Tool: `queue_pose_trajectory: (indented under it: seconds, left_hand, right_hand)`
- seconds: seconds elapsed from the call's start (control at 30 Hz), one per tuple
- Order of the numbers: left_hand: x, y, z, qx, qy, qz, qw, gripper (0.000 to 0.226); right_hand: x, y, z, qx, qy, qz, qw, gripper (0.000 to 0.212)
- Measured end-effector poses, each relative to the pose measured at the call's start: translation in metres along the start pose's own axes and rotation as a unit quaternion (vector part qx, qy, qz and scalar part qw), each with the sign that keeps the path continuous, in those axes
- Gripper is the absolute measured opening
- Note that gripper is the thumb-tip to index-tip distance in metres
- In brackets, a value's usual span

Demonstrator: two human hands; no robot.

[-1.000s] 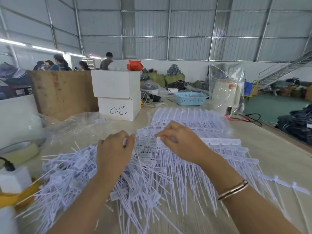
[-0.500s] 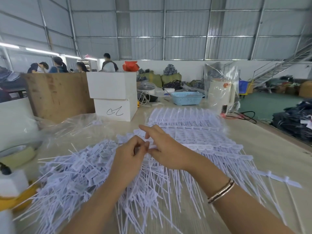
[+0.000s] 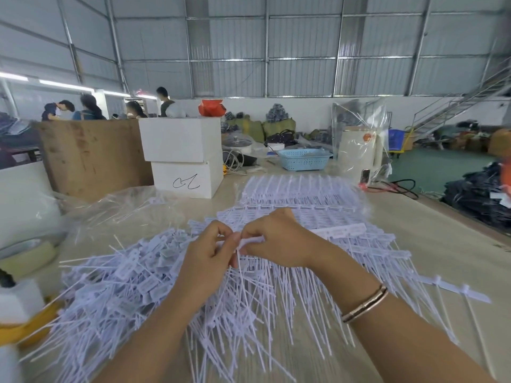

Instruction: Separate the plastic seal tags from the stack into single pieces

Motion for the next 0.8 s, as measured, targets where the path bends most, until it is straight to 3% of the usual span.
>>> queue_pose_trajectory:
  seconds: [0.2, 0.33, 0.43, 0.57, 0.7, 0.8]
  left_hand:
    - [-0.015, -0.005, 0.001, -0.008, 0.073, 0.075, 0.994, 0.024]
    - [-0.033, 0.002, 0.001, 0.042, 0.159, 0.234, 0.958, 0.025]
    - [-0.029, 0.018, -0.002, 0.067, 0.124, 0.158, 0.977, 0.026]
    - [-0.011, 0.042, -0.004, 0.14, 0.031, 0.032, 0.989, 0.021]
    - [-0.005, 0.06, 0.0, 0.199, -0.019, -0.075, 0.977, 0.021]
    - [-0.002, 0.071, 0.0, 0.219, -0.049, -0.217, 0.95, 0.025]
  right_hand:
    - [-0.005, 0.013, 0.0, 0.073, 0.031, 0.017, 0.997, 0.016]
    - [-0.012, 0.022, 0.003, 0.12, 0.05, 0.005, 0.992, 0.017]
    - [-0.022, 0.03, 0.004, 0.156, 0.076, 0.018, 0.985, 0.016]
    - [-0.016, 0.023, 0.003, 0.118, 0.05, 0.068, 0.989, 0.026]
    - [-0.005, 0.013, 0.003, 0.085, 0.02, 0.068, 0.994, 0.038]
    - [0.0, 0.004, 0.002, 0.051, 0.002, 0.038, 0.998, 0.042]
Point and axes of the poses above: each hand's wrist, its own z-axis away from the middle knuckle, its own y-axis out of the back of the hand, x = y × z, the point moved 10 cm from there along -z, towards the middle knuckle
